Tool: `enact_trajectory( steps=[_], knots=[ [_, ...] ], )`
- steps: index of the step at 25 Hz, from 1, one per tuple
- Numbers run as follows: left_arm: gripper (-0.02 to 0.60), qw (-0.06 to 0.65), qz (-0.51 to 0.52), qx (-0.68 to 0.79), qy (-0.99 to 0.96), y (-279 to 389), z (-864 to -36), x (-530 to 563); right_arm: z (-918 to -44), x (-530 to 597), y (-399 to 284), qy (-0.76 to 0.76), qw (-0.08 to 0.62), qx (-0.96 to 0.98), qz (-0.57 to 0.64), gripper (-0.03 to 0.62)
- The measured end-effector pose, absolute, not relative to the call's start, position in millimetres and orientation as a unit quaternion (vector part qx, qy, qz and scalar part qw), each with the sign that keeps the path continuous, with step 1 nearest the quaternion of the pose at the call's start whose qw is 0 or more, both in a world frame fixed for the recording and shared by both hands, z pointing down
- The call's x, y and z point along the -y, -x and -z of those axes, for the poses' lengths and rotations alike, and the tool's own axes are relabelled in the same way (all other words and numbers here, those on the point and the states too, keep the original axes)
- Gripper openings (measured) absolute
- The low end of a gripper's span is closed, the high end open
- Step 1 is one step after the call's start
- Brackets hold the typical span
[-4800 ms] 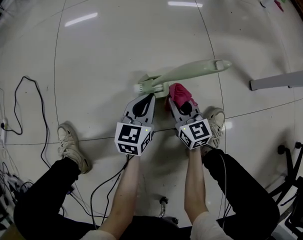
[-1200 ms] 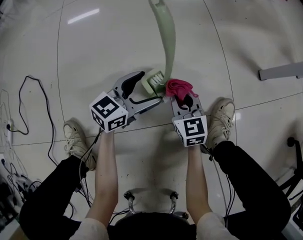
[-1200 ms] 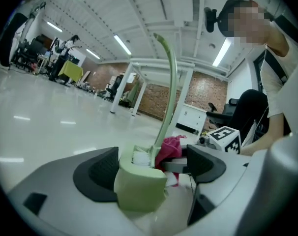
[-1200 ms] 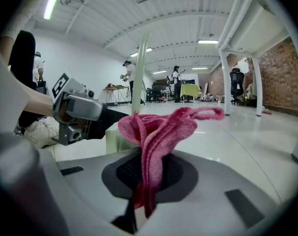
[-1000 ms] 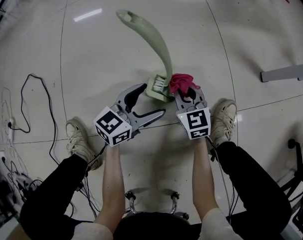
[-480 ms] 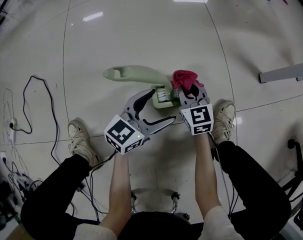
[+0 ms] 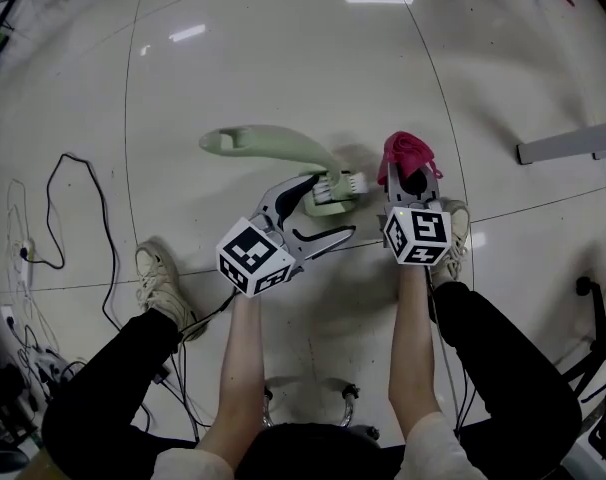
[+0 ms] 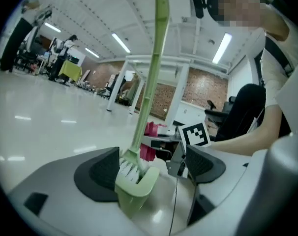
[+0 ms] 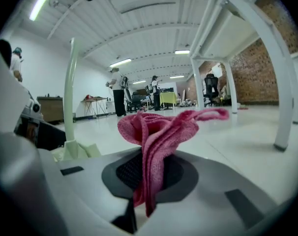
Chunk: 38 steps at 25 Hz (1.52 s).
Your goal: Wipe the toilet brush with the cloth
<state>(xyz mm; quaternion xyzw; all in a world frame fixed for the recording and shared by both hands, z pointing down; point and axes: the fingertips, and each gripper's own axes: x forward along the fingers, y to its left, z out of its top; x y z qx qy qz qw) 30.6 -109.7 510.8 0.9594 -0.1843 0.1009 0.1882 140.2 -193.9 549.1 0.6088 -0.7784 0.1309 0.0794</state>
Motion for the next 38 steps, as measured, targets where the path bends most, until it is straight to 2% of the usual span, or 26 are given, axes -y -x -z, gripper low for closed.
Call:
enact_trajectory(
  steps=[5, 8, 21, 27, 34, 38],
  knots=[
    [0.431, 0.190, -0.089, 0.195, -0.958, -29.8, -509.9, 111.0, -586.5, 186.5, -110.1, -0.552, -0.024, 0.780, -0.294, 0.032],
    [0.431, 0.192, -0.083, 0.193, -0.959, -31.6, -509.3, 112.1, -589.6, 178.3, -114.7, -0.567, -0.057, 0.759, -0.317, 0.032],
    [0.431, 0.209, -0.070, 0.205, -0.954, -30.5, -508.0, 115.2, -592.3, 117.1, -107.3, -0.573, -0.008, 0.750, -0.332, 0.032],
    [0.430, 0.219, -0.065, 0.203, -0.952, -30.1, -507.0, 115.0, -569.2, 87.3, -85.6, -0.588, 0.032, 0.762, -0.269, 0.032],
    [0.431, 0.214, -0.063, 0.199, -0.954, -30.9, -505.8, 115.0, -554.0, 44.1, -104.5, -0.686, 0.006, 0.684, -0.247, 0.032],
    [0.430, 0.221, -0.061, 0.199, -0.953, -29.9, -505.7, 115.5, -560.3, 43.1, -85.6, -0.648, 0.049, 0.724, -0.231, 0.032]
  ],
)
